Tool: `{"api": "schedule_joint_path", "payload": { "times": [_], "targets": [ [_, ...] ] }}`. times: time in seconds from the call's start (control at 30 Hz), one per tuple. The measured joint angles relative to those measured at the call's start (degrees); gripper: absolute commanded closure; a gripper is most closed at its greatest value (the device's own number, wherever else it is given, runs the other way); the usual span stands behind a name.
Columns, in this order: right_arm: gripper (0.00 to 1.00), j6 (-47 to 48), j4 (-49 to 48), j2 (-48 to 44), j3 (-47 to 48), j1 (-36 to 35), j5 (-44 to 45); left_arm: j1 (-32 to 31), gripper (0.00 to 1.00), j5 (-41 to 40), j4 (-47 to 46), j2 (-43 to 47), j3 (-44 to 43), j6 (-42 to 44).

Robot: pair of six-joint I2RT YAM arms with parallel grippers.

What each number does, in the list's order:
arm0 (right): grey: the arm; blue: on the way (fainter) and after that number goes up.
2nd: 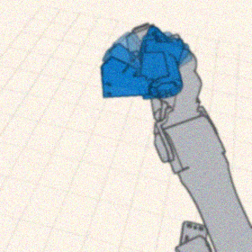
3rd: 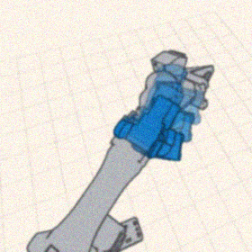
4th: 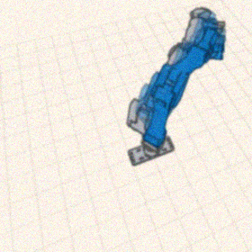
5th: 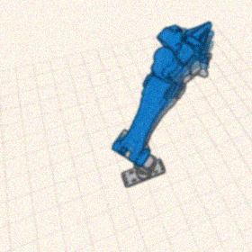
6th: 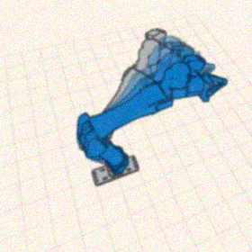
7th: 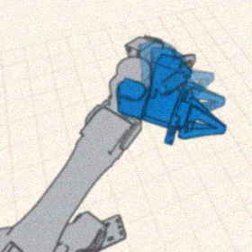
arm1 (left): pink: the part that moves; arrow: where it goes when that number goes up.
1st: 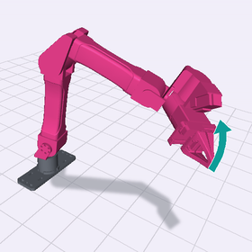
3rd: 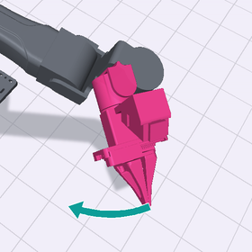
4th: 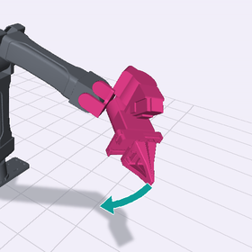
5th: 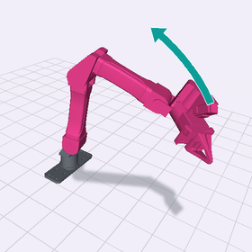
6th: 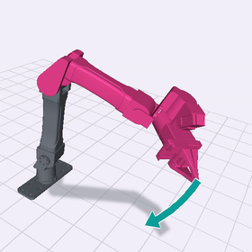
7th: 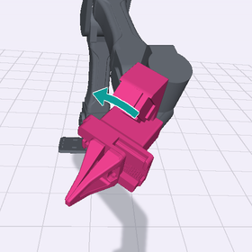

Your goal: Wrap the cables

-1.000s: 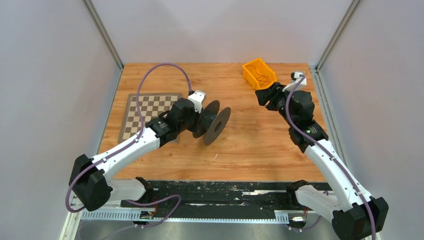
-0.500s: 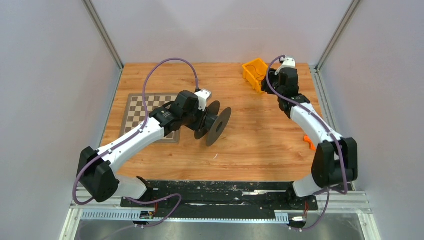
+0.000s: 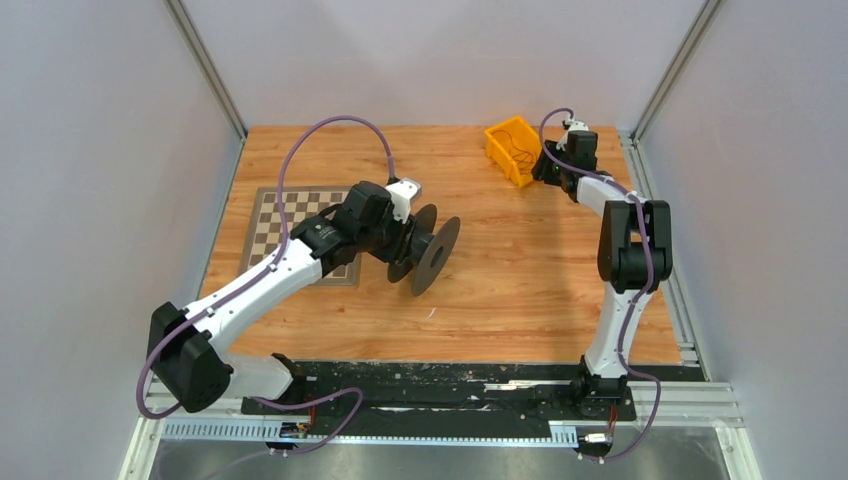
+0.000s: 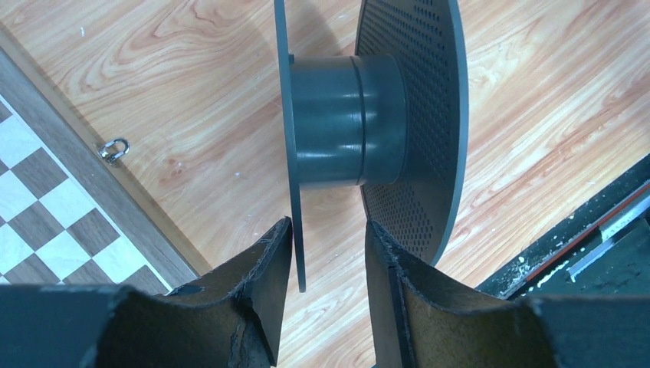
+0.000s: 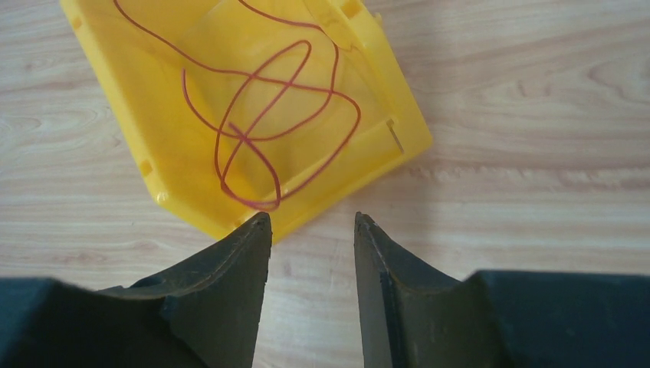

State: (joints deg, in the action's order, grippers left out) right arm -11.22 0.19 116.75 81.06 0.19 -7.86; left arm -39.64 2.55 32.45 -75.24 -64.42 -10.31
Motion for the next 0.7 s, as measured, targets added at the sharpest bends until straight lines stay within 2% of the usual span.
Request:
{"api": "schedule_joint_path", "payload": {
  "times": [0.27,0.4,0.6,0.7],
  "targets": [
    [0.62,-0.37,-0.55,7.10,8.07,1.18,-4.48,0.24,0.49,0.20,0.11,0.57,0.00,0.00],
    [0.72,-1.09,-1.14,7.93,8.68,1.40,-5.42,0.42,0.49,0.17,0.20,0.57,0.00,0.00],
    [0.72,-2.08,-1.90,8.68,8.92,1.40,-6.47,0.57,0.49,0.20,0.72,0.57,0.00,-0.02],
    [0.80,-2.23,-2.73,9.29,9.53,1.40,-7.65,0.74,0.49,0.28,0.83,0.57,0.00,-0.04]
  ]
}}
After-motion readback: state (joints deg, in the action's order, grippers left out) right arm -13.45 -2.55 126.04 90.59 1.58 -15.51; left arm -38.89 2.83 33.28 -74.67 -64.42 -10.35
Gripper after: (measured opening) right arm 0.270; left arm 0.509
